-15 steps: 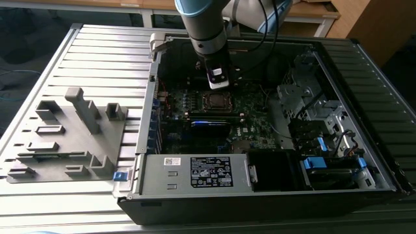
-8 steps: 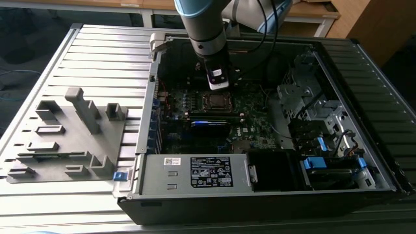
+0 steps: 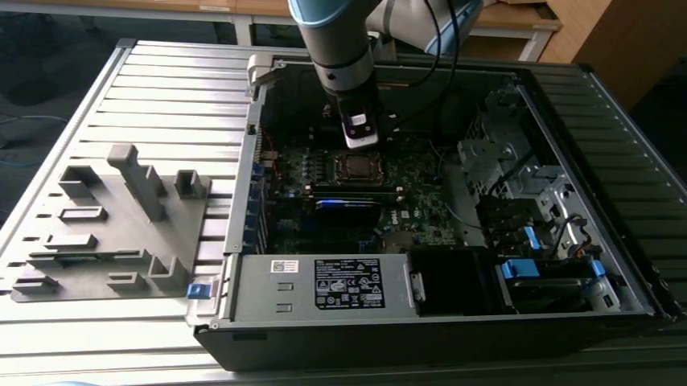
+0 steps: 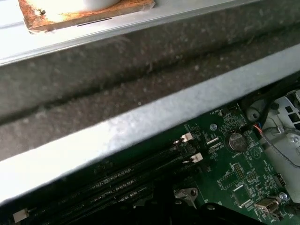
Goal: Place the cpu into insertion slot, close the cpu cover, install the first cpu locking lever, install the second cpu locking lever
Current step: 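Install the first cpu locking lever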
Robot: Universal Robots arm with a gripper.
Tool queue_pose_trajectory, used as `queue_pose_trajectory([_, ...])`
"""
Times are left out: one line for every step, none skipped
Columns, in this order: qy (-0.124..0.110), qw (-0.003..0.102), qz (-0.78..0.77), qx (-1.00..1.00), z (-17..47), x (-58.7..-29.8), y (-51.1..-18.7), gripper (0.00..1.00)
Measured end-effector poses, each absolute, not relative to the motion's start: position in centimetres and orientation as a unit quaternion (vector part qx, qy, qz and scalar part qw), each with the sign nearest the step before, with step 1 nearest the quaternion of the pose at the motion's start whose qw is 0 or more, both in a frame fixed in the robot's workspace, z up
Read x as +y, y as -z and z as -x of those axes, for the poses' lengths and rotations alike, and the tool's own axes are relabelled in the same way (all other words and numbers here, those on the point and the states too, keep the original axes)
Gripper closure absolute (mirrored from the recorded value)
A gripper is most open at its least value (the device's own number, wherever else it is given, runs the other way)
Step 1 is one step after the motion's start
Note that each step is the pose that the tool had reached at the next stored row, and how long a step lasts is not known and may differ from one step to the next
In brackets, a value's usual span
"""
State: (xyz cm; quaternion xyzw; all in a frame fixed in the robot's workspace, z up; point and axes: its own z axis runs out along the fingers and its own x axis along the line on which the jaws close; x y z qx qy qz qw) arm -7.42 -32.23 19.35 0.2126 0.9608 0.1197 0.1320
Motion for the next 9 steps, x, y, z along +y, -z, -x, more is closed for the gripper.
queue_pose_trajectory([-0.12, 0.132, -0.213, 0.961, 7.42, -32.22, -19.34, 0.89])
queue_pose_trajectory([-0.119, 0.133, -0.212, 0.961, 7.42, -32.22, -19.31, 0.89])
queue_pose_trajectory([-0.119, 0.133, -0.212, 0.961, 7.42, -32.22, -19.3, 0.89])
queue_pose_trajectory([-0.118, 0.134, -0.212, 0.961, 7.43, -32.22, -19.28, 0.89])
queue_pose_trajectory([-0.117, 0.135, -0.212, 0.961, 7.42, -32.22, -19.26, 0.89])
queue_pose_trajectory([-0.116, 0.136, -0.212, 0.961, 7.42, -32.22, -19.25, 0.89])
queue_pose_trajectory([-0.115, 0.136, -0.211, 0.961, 7.42, -32.22, -19.24, 0.89])
queue_pose_trajectory([-0.114, 0.137, -0.211, 0.961, 7.42, -32.22, -19.22, 0.89])
queue_pose_trajectory([-0.113, 0.138, -0.211, 0.961, 7.42, -32.22, -19.21, 0.89])
